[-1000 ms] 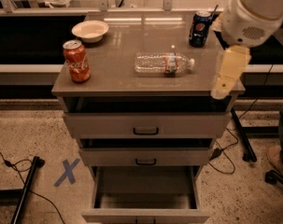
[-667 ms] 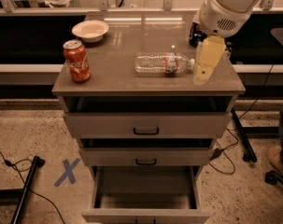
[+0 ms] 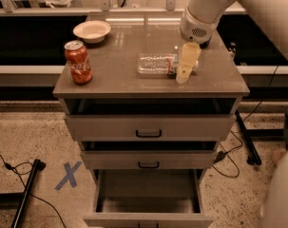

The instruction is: Place water bottle into bottom drawer

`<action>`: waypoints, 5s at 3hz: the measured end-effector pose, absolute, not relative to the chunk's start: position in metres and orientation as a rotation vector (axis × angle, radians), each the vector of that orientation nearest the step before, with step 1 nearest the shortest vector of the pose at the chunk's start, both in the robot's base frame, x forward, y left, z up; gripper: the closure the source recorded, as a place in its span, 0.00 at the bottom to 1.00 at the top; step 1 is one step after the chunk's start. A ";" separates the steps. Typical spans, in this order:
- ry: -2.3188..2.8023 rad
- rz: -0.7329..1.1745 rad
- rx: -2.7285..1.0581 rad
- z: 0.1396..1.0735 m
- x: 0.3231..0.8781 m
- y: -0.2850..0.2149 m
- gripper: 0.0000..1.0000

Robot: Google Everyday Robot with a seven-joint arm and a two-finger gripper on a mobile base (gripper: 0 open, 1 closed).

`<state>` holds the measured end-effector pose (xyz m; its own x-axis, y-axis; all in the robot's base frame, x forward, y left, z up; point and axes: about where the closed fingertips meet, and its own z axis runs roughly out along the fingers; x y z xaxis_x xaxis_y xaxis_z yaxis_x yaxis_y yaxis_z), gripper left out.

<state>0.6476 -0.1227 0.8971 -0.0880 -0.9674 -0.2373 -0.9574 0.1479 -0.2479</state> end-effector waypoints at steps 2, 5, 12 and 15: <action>2.123 0.082 -1.833 0.841 0.674 -0.104 0.19; 2.034 0.102 -1.808 0.863 0.663 -0.102 0.88; 2.236 0.349 -1.766 0.757 0.434 -0.194 1.00; 2.147 0.544 -1.666 0.648 0.447 -0.132 1.00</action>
Offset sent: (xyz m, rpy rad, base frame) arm 0.0361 0.0265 -0.0741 0.0824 0.0933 -0.0133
